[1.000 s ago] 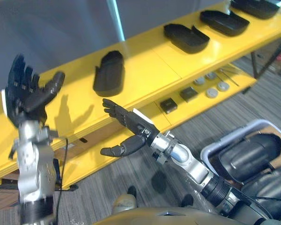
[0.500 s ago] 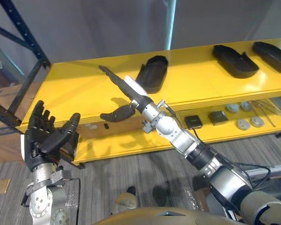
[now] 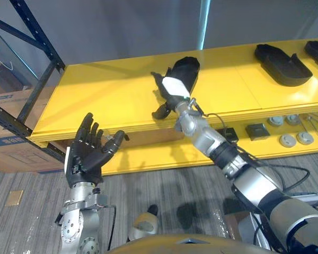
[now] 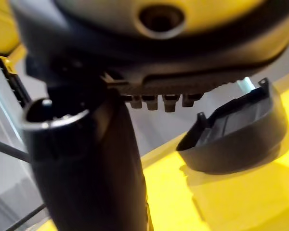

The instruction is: Walk over and take three plastic housings, then place them on the shelf

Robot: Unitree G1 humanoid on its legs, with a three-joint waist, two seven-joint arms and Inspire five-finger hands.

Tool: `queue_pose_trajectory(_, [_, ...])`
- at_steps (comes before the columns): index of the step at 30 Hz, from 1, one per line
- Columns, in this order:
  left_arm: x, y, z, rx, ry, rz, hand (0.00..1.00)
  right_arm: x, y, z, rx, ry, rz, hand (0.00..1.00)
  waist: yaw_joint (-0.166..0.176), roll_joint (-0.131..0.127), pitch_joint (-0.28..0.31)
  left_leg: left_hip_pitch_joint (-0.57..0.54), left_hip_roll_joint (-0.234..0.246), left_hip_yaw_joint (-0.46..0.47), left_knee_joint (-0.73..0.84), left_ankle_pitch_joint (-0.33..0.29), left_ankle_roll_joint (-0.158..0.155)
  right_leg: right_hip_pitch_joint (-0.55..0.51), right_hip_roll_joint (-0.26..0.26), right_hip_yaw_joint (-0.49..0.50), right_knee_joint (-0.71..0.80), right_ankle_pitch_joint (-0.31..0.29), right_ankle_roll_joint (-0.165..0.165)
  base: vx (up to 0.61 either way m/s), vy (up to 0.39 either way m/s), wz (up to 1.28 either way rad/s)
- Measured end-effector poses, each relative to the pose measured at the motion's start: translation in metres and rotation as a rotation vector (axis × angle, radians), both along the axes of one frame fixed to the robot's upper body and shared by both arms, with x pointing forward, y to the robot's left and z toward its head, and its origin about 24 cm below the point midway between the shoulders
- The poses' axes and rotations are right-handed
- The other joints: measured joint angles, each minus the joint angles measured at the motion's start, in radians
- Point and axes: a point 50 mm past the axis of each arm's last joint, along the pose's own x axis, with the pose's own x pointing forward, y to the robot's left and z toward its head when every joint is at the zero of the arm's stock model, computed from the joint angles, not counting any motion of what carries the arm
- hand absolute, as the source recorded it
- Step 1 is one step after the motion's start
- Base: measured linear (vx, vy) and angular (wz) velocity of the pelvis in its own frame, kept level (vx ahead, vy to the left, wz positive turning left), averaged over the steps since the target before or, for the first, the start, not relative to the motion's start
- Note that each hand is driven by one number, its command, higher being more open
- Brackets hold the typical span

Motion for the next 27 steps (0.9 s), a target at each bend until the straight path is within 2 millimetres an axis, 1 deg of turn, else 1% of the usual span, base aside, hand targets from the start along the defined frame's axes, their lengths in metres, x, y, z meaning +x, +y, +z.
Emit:
queue_pose_trajectory(4, [0.004, -0.009, 0.000, -0.018, -0.007, -0.035, 1.00, 0.006, -0.003, 0.019, -0.008, -0.079, -0.031, 1.00, 0.000, -0.003, 0.026, -0.004, 0.000, 0.000, 0.000, -0.001, 0.001, -0.002, 0.000, -0.001, 0.000, 0.000, 0.000, 0.00, 0.000, 0.00])
queue_pose_trajectory(8, [0.011, -0.015, 0.005, -0.028, -0.038, -0.056, 1.00, 0.009, -0.002, 0.030, -0.007, -0.105, -0.025, 1.00, 0.000, -0.019, 0.040, -0.021, 0.001, 0.000, 0.003, -0.002, 0.001, -0.019, 0.001, 0.000, 0.000, -0.001, 0.001, 0.00, 0.000, 0.00])
queue_pose_trajectory(9, [0.014, -0.017, 0.007, -0.029, -0.050, -0.061, 1.00, 0.010, -0.003, 0.034, -0.012, -0.112, -0.027, 1.00, 0.000, -0.022, 0.055, -0.022, 0.000, 0.000, 0.005, -0.001, 0.001, -0.021, 0.001, 0.003, 0.001, -0.001, 0.001, 0.00, 0.000, 0.00])
queue_pose_trajectory(13, [0.020, -0.019, 0.012, -0.031, -0.074, -0.072, 1.00, 0.015, -0.010, 0.039, -0.055, -0.083, -0.058, 1.00, 0.000, -0.040, 0.080, -0.036, 0.000, 0.001, 0.023, -0.011, 0.003, -0.030, 0.000, 0.008, 0.005, -0.001, 0.001, 0.00, 0.003, -0.01])
queue_pose_trajectory(15, [0.023, -0.019, 0.014, -0.027, -0.084, -0.074, 1.00, 0.022, -0.014, 0.049, -0.084, -0.072, -0.093, 1.00, -0.001, -0.040, 0.106, -0.037, 0.001, 0.006, 0.037, -0.018, 0.004, -0.031, -0.001, 0.019, 0.011, -0.002, 0.000, -0.01, 0.015, -0.09])
queue_pose_trajectory(19, [0.026, -0.021, 0.016, -0.026, -0.098, -0.082, 1.00, 0.029, -0.018, 0.063, -0.123, -0.037, -0.122, 1.00, -0.004, -0.042, 0.122, -0.037, 0.002, 0.007, 0.039, -0.019, 0.005, -0.032, -0.001, 0.022, 0.016, -0.002, 0.000, -0.01, 0.002, -0.01])
queue_pose_trajectory(20, [0.025, -0.021, 0.016, -0.026, -0.096, -0.081, 1.00, 0.029, -0.018, 0.066, -0.138, -0.025, -0.120, 0.00, -0.002, -0.044, 0.125, -0.037, 0.002, 0.007, 0.039, -0.019, 0.005, -0.032, -0.001, 0.022, 0.017, -0.002, -0.001, 0.00, 0.000, 0.00])
queue_pose_trajectory(23, [0.025, -0.020, 0.016, -0.010, -0.092, -0.078, 1.00, 0.031, -0.019, 0.072, -0.150, 0.005, -0.110, 0.00, -0.001, -0.057, 0.134, -0.037, 0.002, 0.007, 0.040, -0.019, 0.005, -0.033, -0.002, 0.023, 0.018, -0.003, -0.001, 0.00, 0.000, 0.00])
queue_pose_trajectory(27, [0.025, -0.020, 0.016, 0.017, -0.090, -0.078, 1.00, 0.031, -0.017, 0.073, -0.161, 0.057, -0.082, 0.00, -0.003, -0.068, 0.140, -0.036, 0.002, 0.018, 0.041, -0.019, 0.005, -0.039, -0.002, 0.029, 0.021, -0.002, -0.001, -0.01, 0.008, -0.06])
